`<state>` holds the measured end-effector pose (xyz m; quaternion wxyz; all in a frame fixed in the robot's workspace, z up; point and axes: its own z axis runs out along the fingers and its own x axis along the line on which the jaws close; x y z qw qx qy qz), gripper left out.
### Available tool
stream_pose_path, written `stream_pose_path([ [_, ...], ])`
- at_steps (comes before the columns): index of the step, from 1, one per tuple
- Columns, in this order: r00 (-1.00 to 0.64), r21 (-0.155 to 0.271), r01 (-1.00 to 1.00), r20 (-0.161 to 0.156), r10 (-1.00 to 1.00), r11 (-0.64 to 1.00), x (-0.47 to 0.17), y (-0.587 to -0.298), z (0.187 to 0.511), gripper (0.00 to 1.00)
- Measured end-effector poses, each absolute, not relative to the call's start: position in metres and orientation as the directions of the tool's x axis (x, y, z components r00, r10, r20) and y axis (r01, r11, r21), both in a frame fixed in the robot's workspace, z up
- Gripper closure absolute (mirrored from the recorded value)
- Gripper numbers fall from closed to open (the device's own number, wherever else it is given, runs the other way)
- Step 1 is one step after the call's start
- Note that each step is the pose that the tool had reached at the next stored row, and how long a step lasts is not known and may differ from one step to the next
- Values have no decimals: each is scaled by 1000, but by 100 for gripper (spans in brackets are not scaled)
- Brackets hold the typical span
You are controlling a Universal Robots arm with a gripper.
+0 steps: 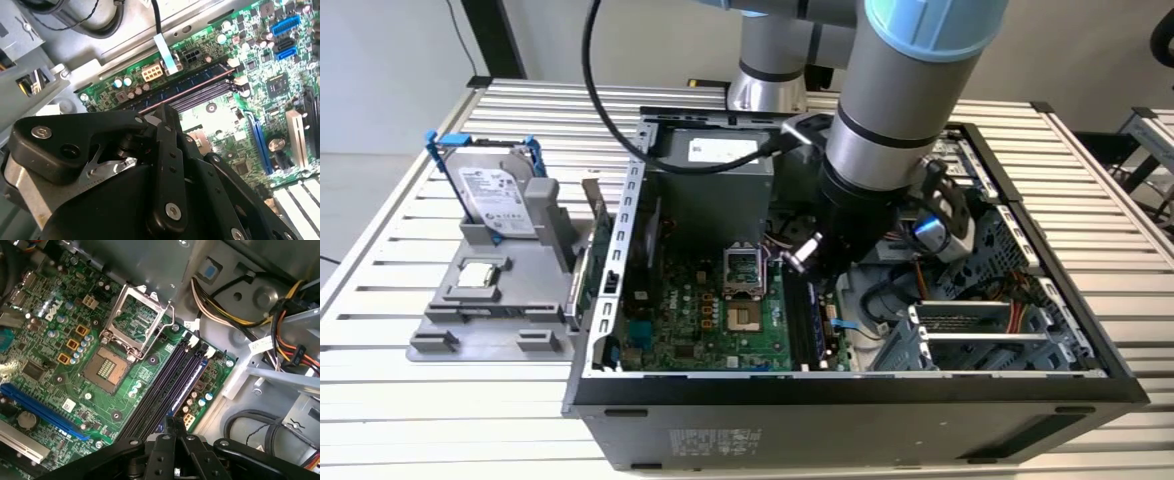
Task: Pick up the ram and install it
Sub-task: 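Press down the ram until it locks into place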
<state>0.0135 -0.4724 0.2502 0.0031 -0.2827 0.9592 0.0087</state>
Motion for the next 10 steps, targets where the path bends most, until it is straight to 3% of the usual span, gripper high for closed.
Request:
stream_pose_path([
  [10, -769, 17, -639, -13, -639, 769, 15, -472, 250, 100],
])
